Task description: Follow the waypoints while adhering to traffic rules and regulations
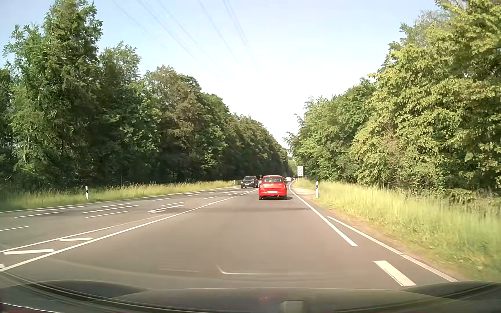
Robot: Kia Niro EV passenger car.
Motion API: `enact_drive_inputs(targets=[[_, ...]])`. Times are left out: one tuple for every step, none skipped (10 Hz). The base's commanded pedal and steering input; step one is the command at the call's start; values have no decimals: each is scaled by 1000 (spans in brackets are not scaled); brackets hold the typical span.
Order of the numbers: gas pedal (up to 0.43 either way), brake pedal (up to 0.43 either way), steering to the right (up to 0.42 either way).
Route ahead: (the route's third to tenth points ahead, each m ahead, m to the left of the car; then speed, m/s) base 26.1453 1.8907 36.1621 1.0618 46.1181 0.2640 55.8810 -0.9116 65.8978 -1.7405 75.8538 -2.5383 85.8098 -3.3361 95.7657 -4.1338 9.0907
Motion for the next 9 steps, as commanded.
enact_drive_inputs(targets=[[248,30,-1],[248,30,5],[260,30,6],[260,30,6],[260,30,6],[260,30,7],[260,30,6],[260,30,6],[260,30,6]])
